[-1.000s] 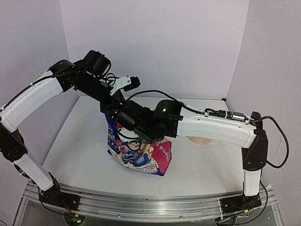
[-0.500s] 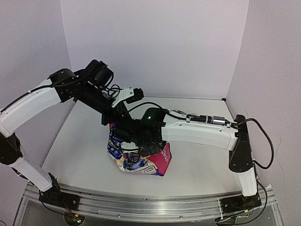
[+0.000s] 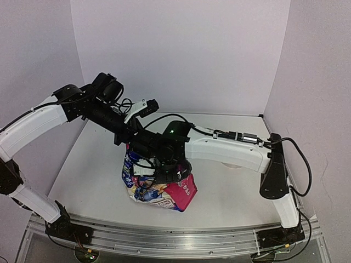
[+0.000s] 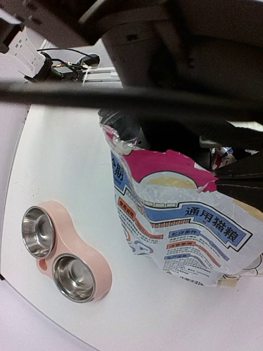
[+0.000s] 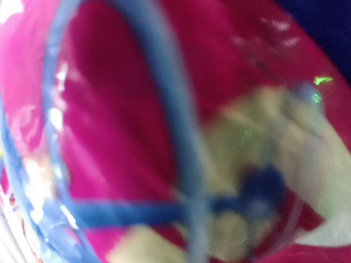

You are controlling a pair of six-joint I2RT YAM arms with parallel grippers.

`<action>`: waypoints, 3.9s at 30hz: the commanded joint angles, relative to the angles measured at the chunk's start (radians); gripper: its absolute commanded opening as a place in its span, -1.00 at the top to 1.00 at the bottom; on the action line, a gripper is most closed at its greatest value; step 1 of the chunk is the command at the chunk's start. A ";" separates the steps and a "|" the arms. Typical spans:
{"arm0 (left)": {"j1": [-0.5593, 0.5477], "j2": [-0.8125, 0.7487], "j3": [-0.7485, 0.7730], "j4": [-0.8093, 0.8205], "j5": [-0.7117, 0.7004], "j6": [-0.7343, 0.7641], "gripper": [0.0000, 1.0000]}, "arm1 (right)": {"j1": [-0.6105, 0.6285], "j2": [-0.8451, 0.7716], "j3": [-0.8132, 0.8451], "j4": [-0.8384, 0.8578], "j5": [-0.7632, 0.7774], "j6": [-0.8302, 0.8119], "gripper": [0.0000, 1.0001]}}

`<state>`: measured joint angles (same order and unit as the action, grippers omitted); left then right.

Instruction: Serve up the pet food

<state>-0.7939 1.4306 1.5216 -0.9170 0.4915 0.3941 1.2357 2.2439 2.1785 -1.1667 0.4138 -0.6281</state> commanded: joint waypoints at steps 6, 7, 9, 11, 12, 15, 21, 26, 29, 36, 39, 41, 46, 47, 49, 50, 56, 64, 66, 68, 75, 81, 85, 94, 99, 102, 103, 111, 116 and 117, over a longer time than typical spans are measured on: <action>0.038 -0.056 -0.081 -0.014 -0.004 0.083 1.00 | -0.082 -0.255 -0.258 0.322 -0.443 0.186 1.00; 0.038 -0.057 -0.078 -0.011 -0.016 0.095 1.00 | -0.085 -0.275 -0.272 0.327 -0.434 0.196 1.00; 0.038 -0.054 -0.064 -0.011 -0.033 0.112 1.00 | -0.089 -0.309 -0.290 0.331 -0.430 0.220 1.00; 0.038 -0.043 -0.035 -0.012 -0.057 0.118 1.00 | -0.090 -0.334 -0.301 0.331 -0.432 0.248 1.00; 0.038 -0.039 -0.024 -0.007 -0.073 0.120 1.00 | -0.090 -0.344 -0.307 0.331 -0.433 0.257 1.00; 0.038 -0.032 0.006 0.018 -0.140 0.123 1.00 | -0.090 -0.376 -0.331 0.326 -0.425 0.302 1.00; 0.039 -0.034 0.023 0.056 -0.266 0.151 1.00 | -0.088 -0.423 -0.318 0.266 -0.414 0.444 1.00; 0.038 -0.031 0.032 0.056 -0.267 0.167 1.00 | -0.080 -0.387 -0.274 0.164 -0.373 0.523 1.00; 0.038 -0.039 0.041 0.055 -0.282 0.189 1.00 | -0.073 -0.393 -0.262 0.122 -0.343 0.573 1.00; 0.038 -0.059 0.016 0.054 -0.311 0.227 1.00 | -0.054 -0.483 -0.320 0.088 -0.252 0.658 1.00; 0.038 -0.056 0.014 0.057 -0.309 0.227 1.00 | -0.040 -0.480 -0.311 0.047 -0.207 0.665 1.00; 0.038 -0.053 0.021 0.057 -0.305 0.231 1.00 | -0.034 -0.475 -0.285 0.046 -0.188 0.666 1.00; 0.013 -0.033 0.056 0.058 -0.205 0.198 1.00 | -0.033 -0.401 -0.132 0.126 -0.155 0.637 1.00; 0.008 -0.030 0.059 0.056 -0.187 0.192 1.00 | -0.032 -0.386 -0.096 0.131 -0.140 0.612 1.00; 0.005 -0.028 0.054 0.056 -0.161 0.181 1.00 | -0.032 -0.360 -0.068 0.144 -0.104 0.586 1.00; 0.005 -0.028 0.048 0.056 -0.155 0.182 1.00 | -0.033 -0.353 -0.066 0.151 -0.086 0.575 1.00; 0.005 -0.023 0.039 0.063 -0.125 0.159 1.00 | -0.045 -0.321 -0.054 0.151 -0.077 0.570 1.00; 0.005 -0.054 0.022 0.086 -0.201 0.168 1.00 | -0.043 -0.461 -0.172 0.124 -0.114 0.683 1.00; 0.005 -0.066 0.006 0.093 -0.216 0.184 1.00 | -0.041 -0.496 -0.198 0.124 -0.115 0.709 1.00; 0.005 -0.071 -0.004 0.099 -0.224 0.196 1.00 | -0.034 -0.513 -0.214 0.122 -0.113 0.715 1.00; 0.005 -0.072 0.000 0.097 -0.240 0.219 1.00 | -0.004 -0.504 -0.182 0.092 -0.099 0.692 1.00; 0.005 -0.074 -0.001 0.095 -0.247 0.218 1.00 | 0.005 -0.537 -0.207 0.075 -0.094 0.683 1.00; 0.005 -0.069 0.006 0.097 -0.246 0.214 1.00 | 0.008 -0.585 -0.233 0.086 -0.096 0.665 1.00; 0.005 -0.053 0.020 0.097 -0.245 0.217 1.00 | 0.011 -0.670 -0.354 0.133 -0.114 0.599 1.00; 0.005 -0.048 0.029 0.097 -0.248 0.216 1.00 | 0.014 -0.682 -0.375 0.146 -0.132 0.548 1.00; 0.005 -0.049 0.028 0.098 -0.256 0.221 1.00 | 0.017 -0.695 -0.379 0.155 -0.136 0.526 1.00; 0.005 -0.051 0.026 0.099 -0.259 0.221 1.00 | 0.018 -0.702 -0.384 0.163 -0.141 0.518 1.00; 0.005 -0.052 0.015 0.107 -0.282 0.210 1.00 | 0.018 -0.793 -0.434 0.222 -0.162 0.496 1.00; 0.005 -0.045 0.027 0.111 -0.292 0.189 1.00 | 0.018 -0.812 -0.448 0.221 -0.156 0.496 1.00; 0.005 -0.045 0.025 0.113 -0.294 0.188 1.00 | 0.018 -0.815 -0.449 0.221 -0.147 0.496 1.00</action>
<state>-0.7933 1.3922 1.5288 -0.8025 0.2544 0.6002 1.2469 1.4647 1.7362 -0.9971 0.2623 -0.1234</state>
